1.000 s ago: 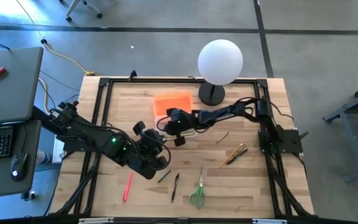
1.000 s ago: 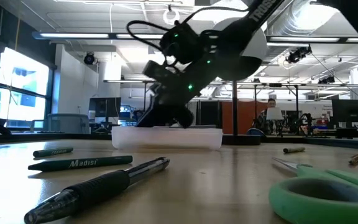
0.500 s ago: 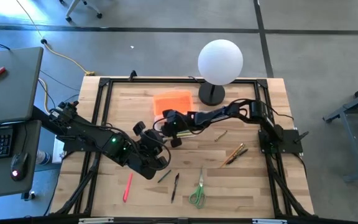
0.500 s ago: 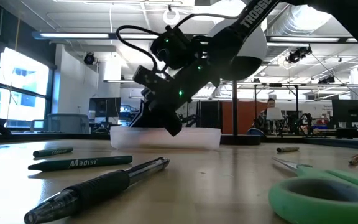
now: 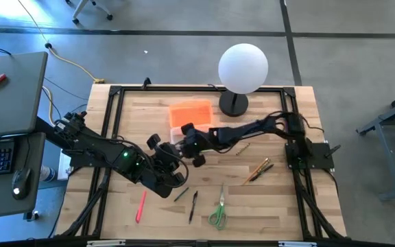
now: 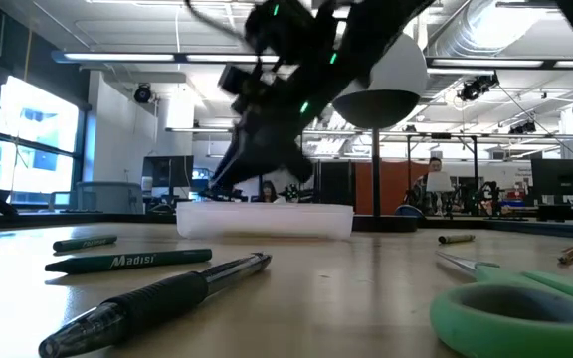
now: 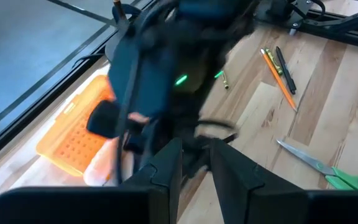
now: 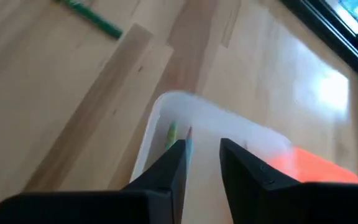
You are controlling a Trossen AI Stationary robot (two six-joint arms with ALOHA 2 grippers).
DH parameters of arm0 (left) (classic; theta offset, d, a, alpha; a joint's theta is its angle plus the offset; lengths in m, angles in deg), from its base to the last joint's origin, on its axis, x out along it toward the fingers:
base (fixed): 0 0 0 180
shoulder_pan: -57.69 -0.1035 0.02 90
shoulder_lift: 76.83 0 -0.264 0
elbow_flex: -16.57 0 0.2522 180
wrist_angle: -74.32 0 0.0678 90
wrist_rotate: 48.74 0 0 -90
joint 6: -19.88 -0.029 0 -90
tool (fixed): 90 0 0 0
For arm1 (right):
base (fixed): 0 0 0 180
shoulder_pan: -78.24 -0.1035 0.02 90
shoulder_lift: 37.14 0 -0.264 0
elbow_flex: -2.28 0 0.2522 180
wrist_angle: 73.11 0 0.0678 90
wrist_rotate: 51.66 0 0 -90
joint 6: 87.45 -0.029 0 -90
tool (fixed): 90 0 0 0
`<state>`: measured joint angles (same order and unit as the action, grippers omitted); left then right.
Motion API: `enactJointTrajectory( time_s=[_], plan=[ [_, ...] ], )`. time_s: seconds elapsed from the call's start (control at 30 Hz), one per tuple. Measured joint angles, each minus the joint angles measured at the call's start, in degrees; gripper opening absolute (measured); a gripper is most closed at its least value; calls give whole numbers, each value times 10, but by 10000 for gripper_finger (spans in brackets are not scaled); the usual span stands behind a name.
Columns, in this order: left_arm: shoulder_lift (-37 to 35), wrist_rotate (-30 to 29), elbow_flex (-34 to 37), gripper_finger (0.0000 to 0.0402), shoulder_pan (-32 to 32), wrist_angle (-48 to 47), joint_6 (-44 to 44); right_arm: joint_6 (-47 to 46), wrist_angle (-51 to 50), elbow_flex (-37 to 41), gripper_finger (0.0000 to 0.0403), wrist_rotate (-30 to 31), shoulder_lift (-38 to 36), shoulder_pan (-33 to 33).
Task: Pick & place school supplies into a supply box
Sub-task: Put the top green crayon into the transparent supply box
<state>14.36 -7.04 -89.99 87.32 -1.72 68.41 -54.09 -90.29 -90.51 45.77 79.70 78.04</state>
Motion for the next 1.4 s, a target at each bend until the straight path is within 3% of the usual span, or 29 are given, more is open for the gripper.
enactJointTrajectory(
  time_s=[0.23,0.43,0.63,0.8,0.9,1.03,1.23,1.4],
  plan=[
    [0,0,0,117,0,3,0,-30,-198,5,59,41,-112,-39],
    [0,7,0,117,0,8,-1,-116,-237,121,44,84,-273,-21],
    [0,10,0,117,0,8,-3,-169,-144,352,36,21,-486,-7],
    [0,-16,0,117,0,9,-3,-139,63,541,49,-51,-605,-16],
    [0,-19,0,117,0,15,-3,-147,203,633,66,-84,-622,-18],
    [0,-20,0,117,0,27,-3,-158,303,710,90,-84,-609,-16],
    [0,-34,0,117,0,27,-3,-170,367,754,102,-67,-577,8],
    [0,-52,0,117,0,27,-3,-193,371,755,90,-95,-524,29]
  ],
)
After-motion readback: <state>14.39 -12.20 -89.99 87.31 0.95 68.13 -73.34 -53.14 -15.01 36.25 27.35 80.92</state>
